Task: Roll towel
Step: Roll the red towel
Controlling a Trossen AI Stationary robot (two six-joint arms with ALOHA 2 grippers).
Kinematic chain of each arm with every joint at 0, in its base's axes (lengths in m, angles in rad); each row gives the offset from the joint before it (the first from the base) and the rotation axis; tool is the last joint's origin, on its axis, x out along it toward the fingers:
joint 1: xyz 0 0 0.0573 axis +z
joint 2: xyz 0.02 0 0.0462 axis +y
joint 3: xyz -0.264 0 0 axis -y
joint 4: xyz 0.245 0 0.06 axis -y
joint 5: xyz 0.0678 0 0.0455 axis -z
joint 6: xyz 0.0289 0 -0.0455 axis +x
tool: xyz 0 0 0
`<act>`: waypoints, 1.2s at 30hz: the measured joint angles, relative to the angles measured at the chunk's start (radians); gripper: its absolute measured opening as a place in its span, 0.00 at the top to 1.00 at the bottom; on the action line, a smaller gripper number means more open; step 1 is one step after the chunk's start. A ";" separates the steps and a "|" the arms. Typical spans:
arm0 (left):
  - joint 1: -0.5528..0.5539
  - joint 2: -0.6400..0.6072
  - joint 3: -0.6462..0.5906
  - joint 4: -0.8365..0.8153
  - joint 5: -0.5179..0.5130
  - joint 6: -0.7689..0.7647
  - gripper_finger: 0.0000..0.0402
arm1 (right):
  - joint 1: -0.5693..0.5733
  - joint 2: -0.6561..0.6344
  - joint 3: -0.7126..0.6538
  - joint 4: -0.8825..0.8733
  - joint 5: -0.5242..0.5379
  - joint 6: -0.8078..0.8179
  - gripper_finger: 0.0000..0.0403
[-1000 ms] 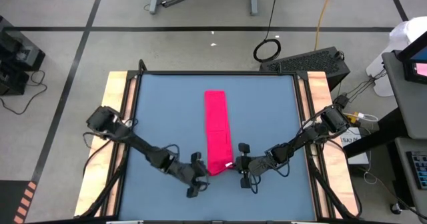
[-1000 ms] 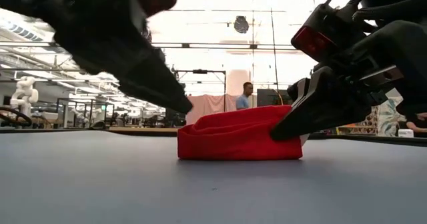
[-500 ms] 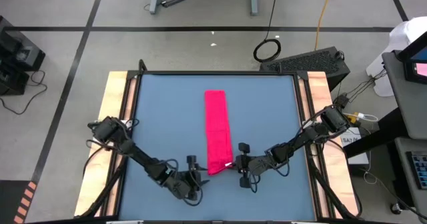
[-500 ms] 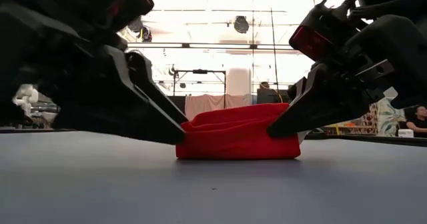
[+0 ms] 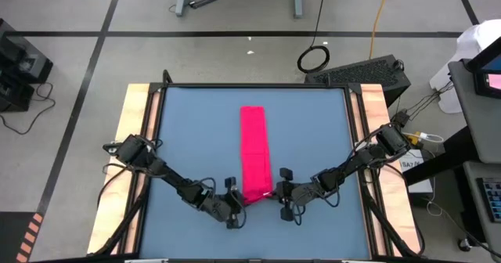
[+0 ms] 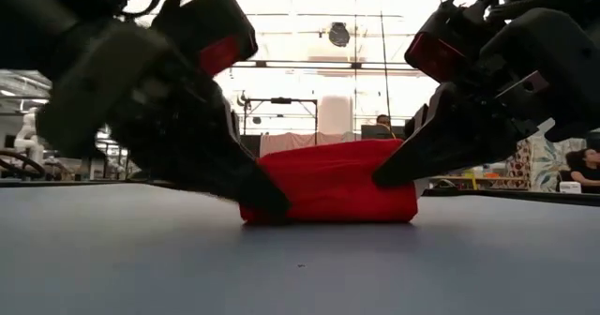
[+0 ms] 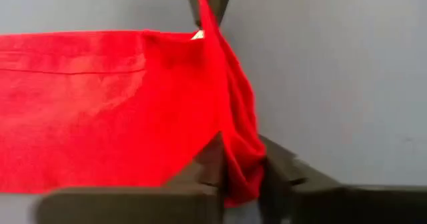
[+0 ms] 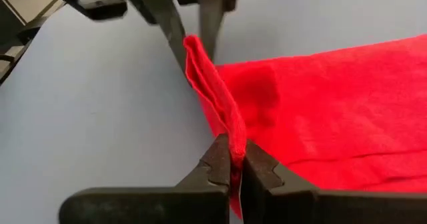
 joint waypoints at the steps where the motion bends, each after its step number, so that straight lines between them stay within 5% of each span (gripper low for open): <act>1: 0.000 -0.011 0.000 0.000 0.011 -0.010 0.94 | 0.001 0.000 0.000 0.000 -0.007 0.007 1.00; 10: 0.001 -0.103 0.002 0.036 0.231 -0.300 0.98 | 0.004 -0.009 0.001 0.063 -0.205 0.109 0.98; 15: 0.010 -0.107 0.001 0.020 0.273 -0.344 0.99 | 0.017 -0.009 0.001 0.091 -0.202 0.061 0.97; 20: 0.045 -0.103 -0.028 0.029 0.331 -0.448 0.99 | 0.037 -0.009 0.000 0.051 -0.132 -0.065 0.92; 31: 0.091 -0.103 -0.099 0.180 0.446 -0.548 0.99 | 0.156 -0.079 0.000 -0.070 0.092 -0.301 0.48; 36: 0.093 -0.103 -0.113 0.182 0.467 -0.602 0.99 | 0.245 -0.076 0.000 0.046 0.212 -0.458 0.41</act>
